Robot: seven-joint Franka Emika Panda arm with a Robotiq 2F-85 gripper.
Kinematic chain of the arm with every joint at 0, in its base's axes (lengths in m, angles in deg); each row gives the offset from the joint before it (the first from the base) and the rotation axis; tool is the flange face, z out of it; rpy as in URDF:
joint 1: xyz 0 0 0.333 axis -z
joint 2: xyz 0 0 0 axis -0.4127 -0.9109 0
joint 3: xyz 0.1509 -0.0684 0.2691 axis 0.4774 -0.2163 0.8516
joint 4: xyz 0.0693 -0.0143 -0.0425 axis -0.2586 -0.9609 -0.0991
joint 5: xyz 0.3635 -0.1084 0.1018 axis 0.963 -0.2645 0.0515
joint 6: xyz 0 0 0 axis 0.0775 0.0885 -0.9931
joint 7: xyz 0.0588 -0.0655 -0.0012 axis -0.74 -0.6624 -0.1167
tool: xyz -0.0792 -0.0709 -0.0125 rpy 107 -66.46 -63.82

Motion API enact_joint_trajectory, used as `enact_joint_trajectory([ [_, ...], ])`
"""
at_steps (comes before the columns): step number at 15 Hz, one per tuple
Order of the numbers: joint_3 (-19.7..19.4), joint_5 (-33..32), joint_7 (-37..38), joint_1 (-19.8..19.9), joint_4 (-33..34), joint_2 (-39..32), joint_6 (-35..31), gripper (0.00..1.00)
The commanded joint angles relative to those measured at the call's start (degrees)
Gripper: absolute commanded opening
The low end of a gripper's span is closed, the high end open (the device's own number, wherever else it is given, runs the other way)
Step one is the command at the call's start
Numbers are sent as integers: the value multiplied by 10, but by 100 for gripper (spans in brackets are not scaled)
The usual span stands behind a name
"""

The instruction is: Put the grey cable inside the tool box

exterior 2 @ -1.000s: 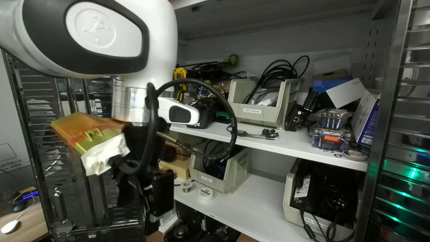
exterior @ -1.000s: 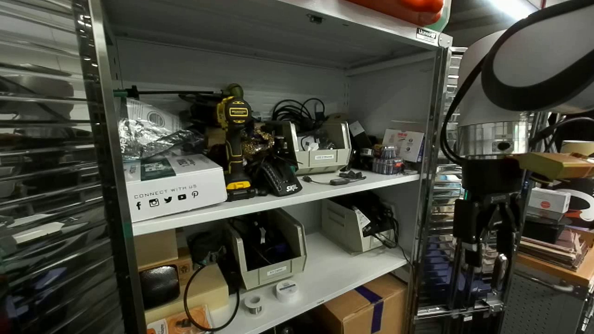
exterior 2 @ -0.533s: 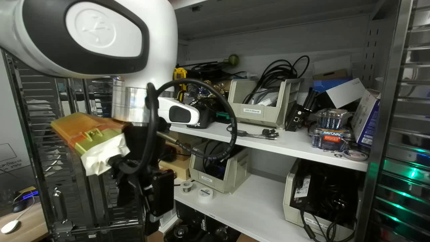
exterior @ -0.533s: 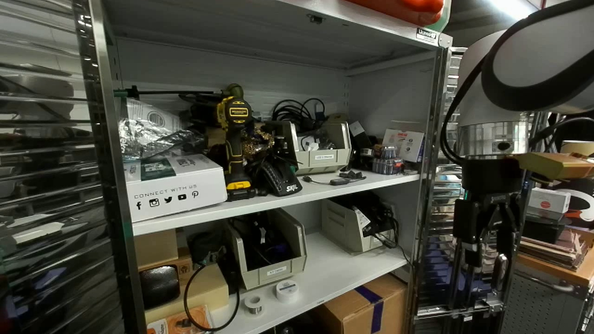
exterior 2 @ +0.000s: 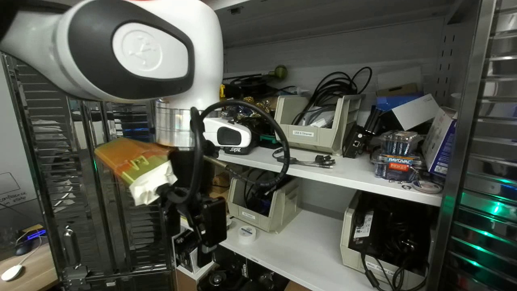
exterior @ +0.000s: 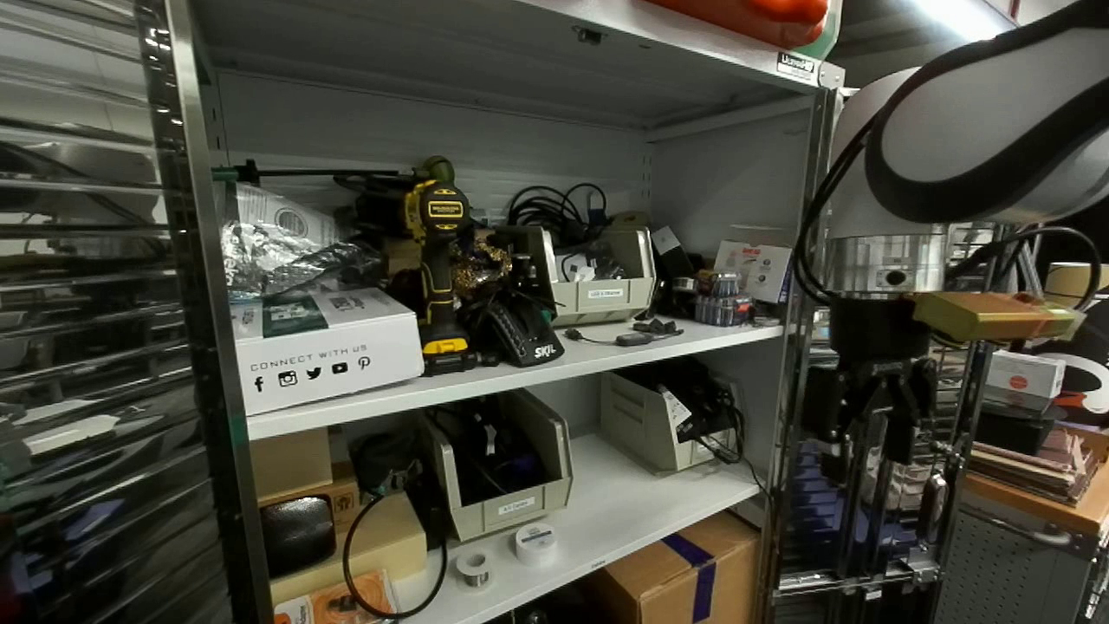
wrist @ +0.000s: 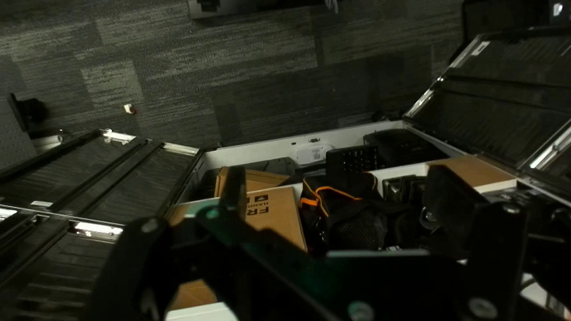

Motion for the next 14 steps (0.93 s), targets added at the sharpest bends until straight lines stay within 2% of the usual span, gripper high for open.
enact_joint_trajectory([
  [1, 16, -2, 55, 10, 74, -95, -58, 100],
  [4, 19, 2, 115, 12, 153, -169, -69, 100],
  [6, 12, 11, 161, 7, 224, -220, -42, 100],
  [10, 9, 14, 241, 4, 342, -279, -11, 100],
  [14, 5, -4, 317, -3, 413, -317, -12, 100],
])
